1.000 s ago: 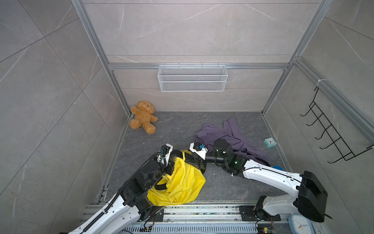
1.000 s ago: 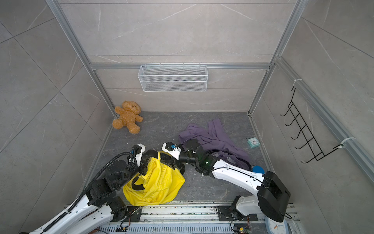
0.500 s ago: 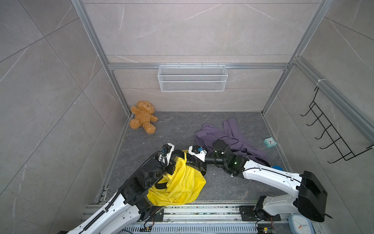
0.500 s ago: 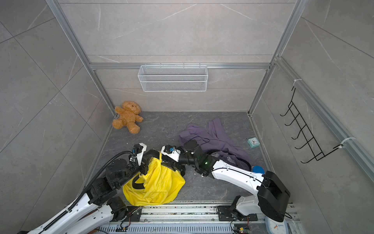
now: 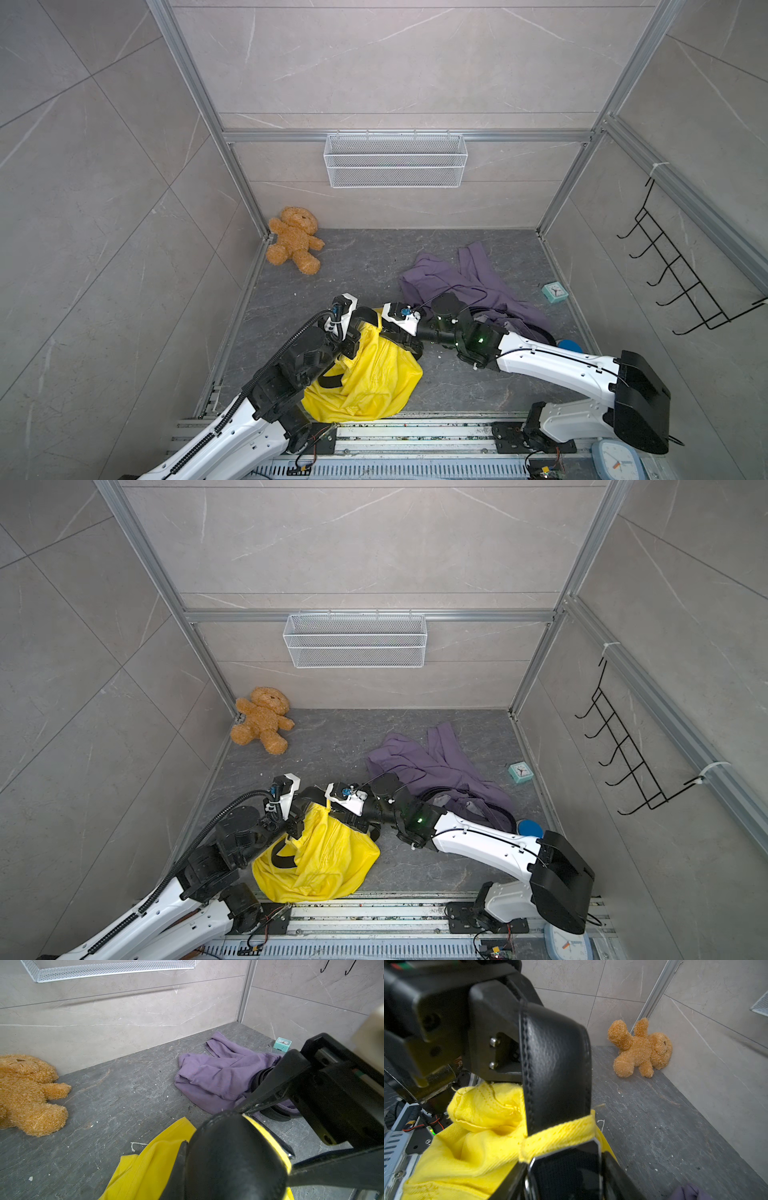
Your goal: Remove the belt from the trousers
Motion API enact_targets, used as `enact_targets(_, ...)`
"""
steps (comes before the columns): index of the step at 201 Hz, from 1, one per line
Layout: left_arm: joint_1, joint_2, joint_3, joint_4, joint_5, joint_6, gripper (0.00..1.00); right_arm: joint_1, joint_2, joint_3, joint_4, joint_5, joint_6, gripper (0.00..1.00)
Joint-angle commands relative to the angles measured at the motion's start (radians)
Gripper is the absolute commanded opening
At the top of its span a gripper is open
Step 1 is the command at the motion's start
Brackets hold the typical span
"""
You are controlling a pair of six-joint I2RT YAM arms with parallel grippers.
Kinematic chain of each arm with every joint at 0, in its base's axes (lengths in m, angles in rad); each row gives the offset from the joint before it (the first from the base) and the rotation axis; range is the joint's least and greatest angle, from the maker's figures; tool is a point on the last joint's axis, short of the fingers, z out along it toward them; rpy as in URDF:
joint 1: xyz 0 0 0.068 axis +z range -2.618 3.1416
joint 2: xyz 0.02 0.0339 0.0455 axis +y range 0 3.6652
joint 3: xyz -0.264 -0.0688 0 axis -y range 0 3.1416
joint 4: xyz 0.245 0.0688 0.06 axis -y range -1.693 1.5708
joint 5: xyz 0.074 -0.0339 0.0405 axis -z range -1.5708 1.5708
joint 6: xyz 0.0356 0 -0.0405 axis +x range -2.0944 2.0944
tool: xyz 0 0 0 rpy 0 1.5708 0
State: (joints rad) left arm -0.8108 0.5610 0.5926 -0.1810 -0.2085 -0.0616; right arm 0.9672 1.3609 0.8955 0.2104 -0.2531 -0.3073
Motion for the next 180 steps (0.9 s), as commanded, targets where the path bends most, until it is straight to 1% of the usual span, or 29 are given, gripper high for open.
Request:
enact_targets(1,-0.001,-0.038,0.045,0.075,-0.008,-0.031,0.00,0.001,-0.005,-0.007,0.037,0.012,0.026,0.53)
enact_targets(34,-0.001,-0.061,0.029,0.059,-0.025,-0.042,0.00,-0.021,-0.019,-0.016,0.057,-0.032,0.072,0.48)
enact_targets(65,-0.002,-0.078,0.010,0.060,-0.036,-0.050,0.00,-0.050,-0.020,-0.017,0.073,-0.073,0.114,0.36)
enact_targets(105,-0.001,-0.087,0.013,0.043,-0.052,-0.046,0.00,-0.064,-0.013,-0.017,0.075,-0.092,0.130,0.28)
enact_targets(135,-0.001,-0.130,0.003,0.026,-0.094,-0.045,0.00,-0.091,-0.023,-0.040,0.093,-0.107,0.164,0.21)
enact_targets(161,-0.001,-0.162,-0.003,0.009,-0.119,-0.044,0.00,-0.125,-0.035,-0.059,0.094,-0.118,0.200,0.12)
enact_targets(180,-0.001,-0.175,-0.008,-0.004,-0.136,-0.045,0.00,-0.140,-0.043,-0.061,0.081,-0.111,0.210,0.09)
